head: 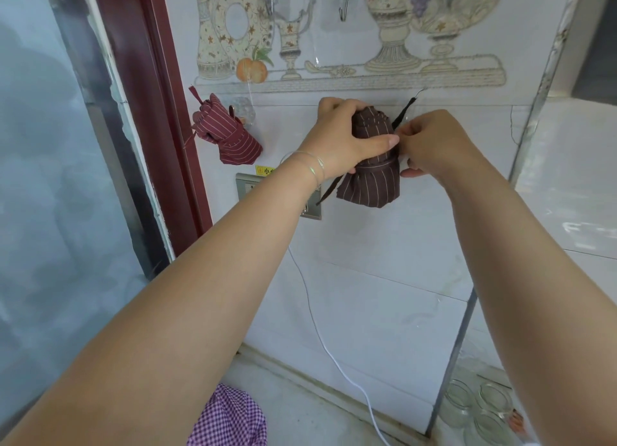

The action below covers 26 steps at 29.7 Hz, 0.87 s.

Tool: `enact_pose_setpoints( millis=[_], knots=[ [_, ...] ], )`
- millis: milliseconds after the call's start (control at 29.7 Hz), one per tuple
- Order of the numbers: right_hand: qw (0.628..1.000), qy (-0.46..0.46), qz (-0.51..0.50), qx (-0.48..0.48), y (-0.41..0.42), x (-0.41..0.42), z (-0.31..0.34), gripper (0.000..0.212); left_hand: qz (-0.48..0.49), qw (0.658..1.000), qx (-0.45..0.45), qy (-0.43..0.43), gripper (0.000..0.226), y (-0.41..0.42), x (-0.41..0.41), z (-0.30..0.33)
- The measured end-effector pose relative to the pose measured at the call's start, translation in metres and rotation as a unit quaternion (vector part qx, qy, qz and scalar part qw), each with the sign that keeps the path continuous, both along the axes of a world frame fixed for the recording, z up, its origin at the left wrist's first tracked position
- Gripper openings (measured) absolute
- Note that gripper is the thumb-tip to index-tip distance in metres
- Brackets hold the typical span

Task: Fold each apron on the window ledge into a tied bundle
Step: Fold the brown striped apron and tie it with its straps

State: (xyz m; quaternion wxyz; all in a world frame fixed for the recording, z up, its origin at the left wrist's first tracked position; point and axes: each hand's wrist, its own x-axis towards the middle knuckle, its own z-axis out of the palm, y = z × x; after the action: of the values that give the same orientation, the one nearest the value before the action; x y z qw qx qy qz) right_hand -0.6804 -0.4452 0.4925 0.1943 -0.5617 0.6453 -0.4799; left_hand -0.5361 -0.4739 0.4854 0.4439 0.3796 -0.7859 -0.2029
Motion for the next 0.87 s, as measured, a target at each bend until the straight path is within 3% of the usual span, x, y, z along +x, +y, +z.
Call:
enact_pose_setpoints(
  millis=[101,202,370,471,605,706,874],
  knots=[
    [0.999,0.003,-0.035,0.031,-0.005,0.001,-0.012,0.018,-0.016,1.000,0.011,-0.013,0.072,0.000,0.001,-0.014],
    [0.997,0.051,-0.063,-0.007,-0.002,-0.005,-0.028,0.023,-0.026,1.000,0.015,-0.001,0.073,0.000,0.001,-0.027],
    [0.956,0.086,-0.130,-0.248,0.028,0.013,-0.062,0.015,-0.044,0.995,-0.015,0.084,0.070,0.018,0.007,-0.051],
    [0.943,0.091,-0.042,-0.318,0.043,0.040,-0.092,0.011,-0.029,0.991,-0.001,0.133,0.053,0.038,0.029,-0.080],
    [0.955,0.155,0.138,-0.213,0.053,0.084,-0.137,0.008,0.020,0.979,0.151,0.133,0.017,0.068,0.090,-0.148],
    [0.946,0.172,0.262,-0.080,0.050,0.127,-0.181,0.005,0.110,0.948,0.266,0.133,0.014,0.096,0.149,-0.214],
    [0.868,0.226,0.430,0.101,0.062,0.220,-0.295,0.009,0.258,0.855,0.429,0.136,0.023,0.164,0.254,-0.336]
  ],
)
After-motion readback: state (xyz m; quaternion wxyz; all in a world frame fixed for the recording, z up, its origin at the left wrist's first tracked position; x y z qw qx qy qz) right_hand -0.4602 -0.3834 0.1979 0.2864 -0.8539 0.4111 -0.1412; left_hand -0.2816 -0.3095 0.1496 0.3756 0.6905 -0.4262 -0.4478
